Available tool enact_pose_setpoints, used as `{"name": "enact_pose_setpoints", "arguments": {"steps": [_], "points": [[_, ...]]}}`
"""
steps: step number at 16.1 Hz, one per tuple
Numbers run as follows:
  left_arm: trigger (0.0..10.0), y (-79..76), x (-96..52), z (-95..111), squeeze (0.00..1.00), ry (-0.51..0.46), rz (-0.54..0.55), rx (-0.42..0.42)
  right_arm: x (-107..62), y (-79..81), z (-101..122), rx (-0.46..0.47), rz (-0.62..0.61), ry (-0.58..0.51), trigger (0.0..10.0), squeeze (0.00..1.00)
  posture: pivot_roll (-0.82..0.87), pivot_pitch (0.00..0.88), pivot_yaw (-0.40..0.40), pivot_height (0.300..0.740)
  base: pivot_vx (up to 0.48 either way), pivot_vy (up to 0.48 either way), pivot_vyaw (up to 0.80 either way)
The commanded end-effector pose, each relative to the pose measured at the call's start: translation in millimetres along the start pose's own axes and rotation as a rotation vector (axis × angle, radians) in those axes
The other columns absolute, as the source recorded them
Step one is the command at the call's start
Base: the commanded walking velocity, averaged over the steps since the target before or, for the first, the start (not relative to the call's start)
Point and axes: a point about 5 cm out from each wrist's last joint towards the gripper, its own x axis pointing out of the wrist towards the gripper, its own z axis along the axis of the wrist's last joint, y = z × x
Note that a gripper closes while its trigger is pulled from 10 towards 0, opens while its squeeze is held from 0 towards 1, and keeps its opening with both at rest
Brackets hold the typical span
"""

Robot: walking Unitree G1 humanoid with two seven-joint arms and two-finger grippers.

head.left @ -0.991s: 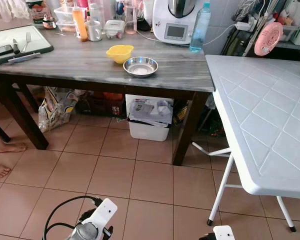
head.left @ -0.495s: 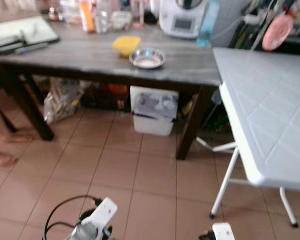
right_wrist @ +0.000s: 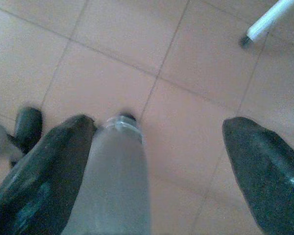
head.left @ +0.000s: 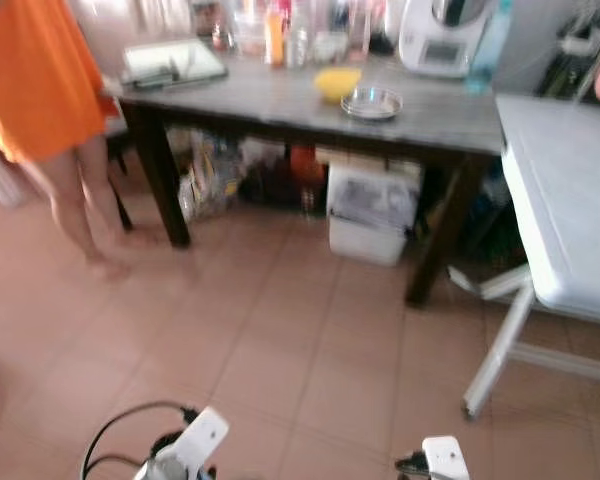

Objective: Setting the table

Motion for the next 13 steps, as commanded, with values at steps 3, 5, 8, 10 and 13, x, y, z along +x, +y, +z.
{"name": "enact_pose_setpoints", "arguments": {"steps": [3, 5, 8, 10, 13], "points": [[10.0, 6.1, 0.2, 7.9, 0.0, -0.035, 0.002, 0.005, -0.7, 0.7, -3.4, -0.01, -0.001, 0.015, 10.0, 0.0, 0.09, 0.065, -0.025, 0.74, 0.0, 0.0, 0.0], [10.0, 6.1, 0.1, 7.0, 0.0, -0.033, -0.004, -0.006, -0.6, 1.7, -3.5, -0.011, 0.0, 0.015, 10.0, 0.0, 0.09, 0.065, -0.026, 0.74, 0.0, 0.0, 0.0], [10.0, 3.2, 0.0, 6.0, 0.0, -0.033, -0.025, -0.004, -0.7, 3.8, -4.2, -0.019, 0.006, 0.017, 10.0, 0.0, 0.09, 0.065, -0.026, 0.74, 0.0, 0.0, 0.0], [10.0, 2.1, -0.1, 5.6, 0.0, -0.04, -0.025, -0.001, -0.9, 4.7, -4.8, -0.026, 0.01, 0.018, 10.0, 0.0, 0.1, 0.068, -0.027, 0.74, 0.0, 0.0, 0.0], [10.0, 0.1, -0.3, 4.7, 0.0, -0.044, -0.036, 0.023, -1.4, 5.4, -6.3, -0.035, 0.016, 0.02, 10.0, 0.0, 0.1, 0.072, -0.031, 0.74, 0.089, 0.0, 0.0]]}}
